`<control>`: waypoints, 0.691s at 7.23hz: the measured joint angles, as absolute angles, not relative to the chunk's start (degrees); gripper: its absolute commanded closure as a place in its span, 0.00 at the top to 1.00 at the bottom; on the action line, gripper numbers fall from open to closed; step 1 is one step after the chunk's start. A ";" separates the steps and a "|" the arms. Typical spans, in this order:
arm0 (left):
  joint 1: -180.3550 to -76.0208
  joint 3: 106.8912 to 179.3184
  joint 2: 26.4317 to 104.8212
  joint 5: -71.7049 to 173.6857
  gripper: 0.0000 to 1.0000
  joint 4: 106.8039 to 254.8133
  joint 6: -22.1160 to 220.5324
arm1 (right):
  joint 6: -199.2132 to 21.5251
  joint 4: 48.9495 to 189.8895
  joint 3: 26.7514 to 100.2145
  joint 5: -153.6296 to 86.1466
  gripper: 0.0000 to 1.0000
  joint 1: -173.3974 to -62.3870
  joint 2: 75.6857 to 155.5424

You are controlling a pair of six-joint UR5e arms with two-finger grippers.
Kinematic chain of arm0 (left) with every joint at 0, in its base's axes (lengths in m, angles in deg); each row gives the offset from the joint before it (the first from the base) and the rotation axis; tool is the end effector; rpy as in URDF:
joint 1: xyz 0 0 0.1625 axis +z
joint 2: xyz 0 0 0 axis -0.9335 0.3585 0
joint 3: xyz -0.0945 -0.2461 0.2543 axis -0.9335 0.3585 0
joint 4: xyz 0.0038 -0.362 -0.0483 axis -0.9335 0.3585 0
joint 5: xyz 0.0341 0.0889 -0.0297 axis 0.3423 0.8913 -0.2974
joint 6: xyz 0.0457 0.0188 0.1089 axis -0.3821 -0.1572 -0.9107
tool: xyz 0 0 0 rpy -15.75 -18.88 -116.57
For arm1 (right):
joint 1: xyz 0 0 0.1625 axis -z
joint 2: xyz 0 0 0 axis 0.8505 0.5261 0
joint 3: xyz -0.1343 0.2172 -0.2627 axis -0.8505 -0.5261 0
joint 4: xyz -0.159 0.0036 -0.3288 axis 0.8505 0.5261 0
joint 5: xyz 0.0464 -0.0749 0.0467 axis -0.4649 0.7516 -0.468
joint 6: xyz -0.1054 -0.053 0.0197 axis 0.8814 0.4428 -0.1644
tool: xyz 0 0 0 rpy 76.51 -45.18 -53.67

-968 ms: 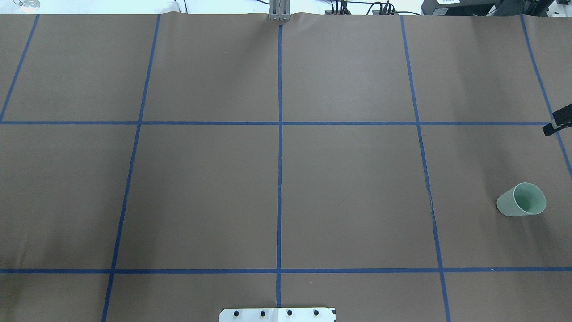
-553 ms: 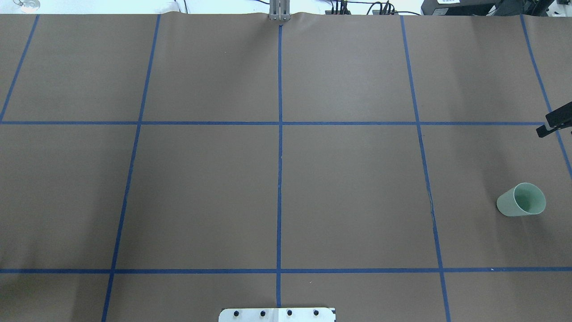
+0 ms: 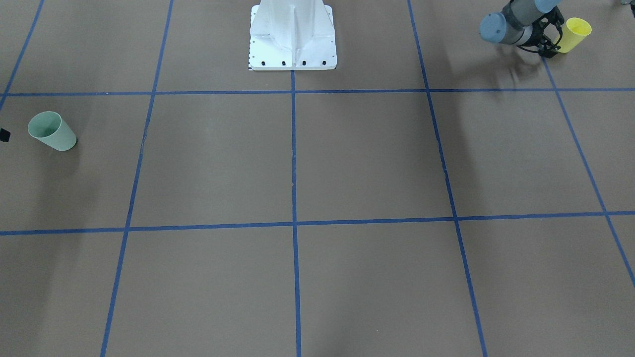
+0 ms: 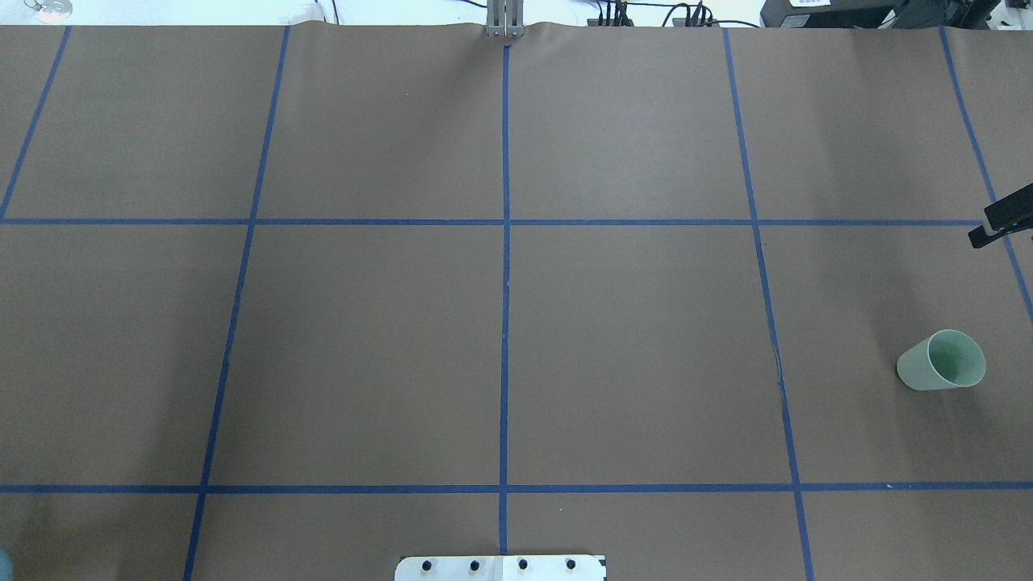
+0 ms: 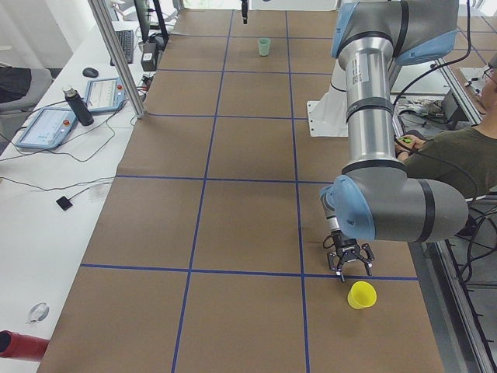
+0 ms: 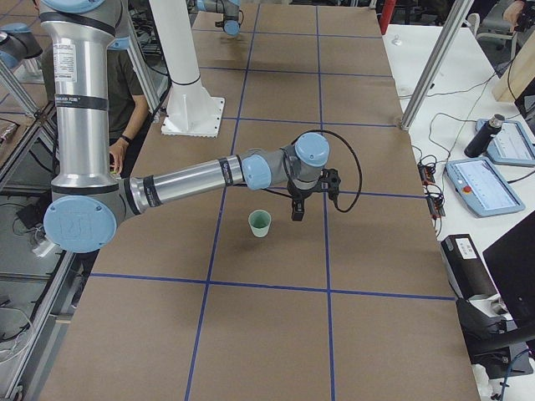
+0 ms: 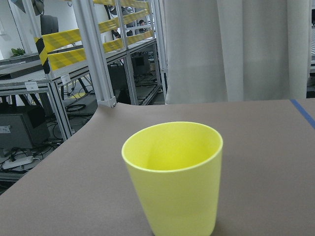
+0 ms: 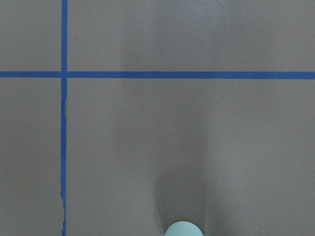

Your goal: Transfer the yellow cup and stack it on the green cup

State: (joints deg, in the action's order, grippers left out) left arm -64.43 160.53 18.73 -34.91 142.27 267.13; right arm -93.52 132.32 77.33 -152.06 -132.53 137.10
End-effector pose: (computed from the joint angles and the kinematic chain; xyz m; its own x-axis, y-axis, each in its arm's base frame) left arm 0.2268 -0.0797 0.6830 -0.0748 -0.9621 0.2623 0.9271 0.0297 0.3736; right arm -0.0798 -0.4303 0.4828 0.6012 -0.0143 0.7990 0.0468 0.9988 -0.0173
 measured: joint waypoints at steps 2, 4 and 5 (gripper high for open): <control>-64.28 159.36 17.73 -34.95 0.97 143.55 267.22 | -93.52 132.32 77.19 -151.90 0.99 -132.46 137.14; -64.13 157.82 16.86 -34.87 0.96 145.80 267.20 | -93.53 132.32 77.17 -151.91 0.99 -132.39 137.13; -64.07 156.76 16.64 -34.80 0.96 147.23 267.18 | -93.54 132.32 77.20 -151.91 0.99 -132.36 137.13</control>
State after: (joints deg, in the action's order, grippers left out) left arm -64.07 156.76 16.64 -34.80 147.23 267.18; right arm -93.54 132.32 77.20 -151.91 -132.36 137.13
